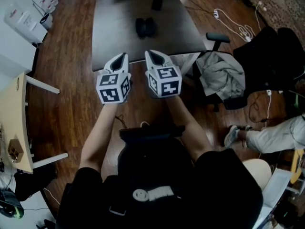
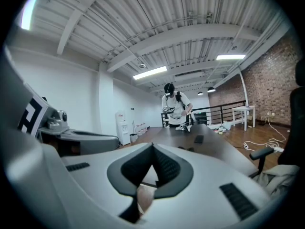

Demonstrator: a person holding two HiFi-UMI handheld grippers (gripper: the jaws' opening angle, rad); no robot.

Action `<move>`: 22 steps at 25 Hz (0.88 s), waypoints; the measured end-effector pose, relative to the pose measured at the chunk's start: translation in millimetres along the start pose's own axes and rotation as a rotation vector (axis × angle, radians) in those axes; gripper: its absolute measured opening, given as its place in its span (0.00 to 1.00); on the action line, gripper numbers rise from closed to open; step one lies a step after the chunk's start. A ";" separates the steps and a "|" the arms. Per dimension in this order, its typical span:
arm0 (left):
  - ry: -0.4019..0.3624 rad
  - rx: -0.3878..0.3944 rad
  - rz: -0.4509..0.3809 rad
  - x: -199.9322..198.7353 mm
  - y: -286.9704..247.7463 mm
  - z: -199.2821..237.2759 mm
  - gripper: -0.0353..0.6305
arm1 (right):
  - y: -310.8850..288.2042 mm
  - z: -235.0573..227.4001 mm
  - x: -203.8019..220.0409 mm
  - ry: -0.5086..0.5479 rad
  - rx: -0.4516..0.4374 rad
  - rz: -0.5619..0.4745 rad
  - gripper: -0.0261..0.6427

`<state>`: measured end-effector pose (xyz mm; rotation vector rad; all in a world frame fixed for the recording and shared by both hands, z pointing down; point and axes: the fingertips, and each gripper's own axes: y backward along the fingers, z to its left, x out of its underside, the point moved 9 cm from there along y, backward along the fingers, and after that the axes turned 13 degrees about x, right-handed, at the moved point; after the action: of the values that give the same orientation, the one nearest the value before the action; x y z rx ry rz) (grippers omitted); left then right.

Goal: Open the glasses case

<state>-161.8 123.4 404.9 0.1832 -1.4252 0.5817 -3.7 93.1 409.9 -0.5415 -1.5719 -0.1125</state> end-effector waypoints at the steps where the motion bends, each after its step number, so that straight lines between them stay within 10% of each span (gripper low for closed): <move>1: -0.001 0.001 0.004 0.7 1.5 -7.3 0.05 | 7.6 -2.5 0.8 -0.001 0.005 -0.001 0.04; 22: -0.041 -0.034 0.005 62.7 138.2 -190.0 0.05 | 236.1 -1.5 71.1 -0.051 -0.017 -0.033 0.04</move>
<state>-59.8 344.1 404.7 0.1656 -1.4750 0.5604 94.3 319.2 418.7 -0.5352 -1.6313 -0.1384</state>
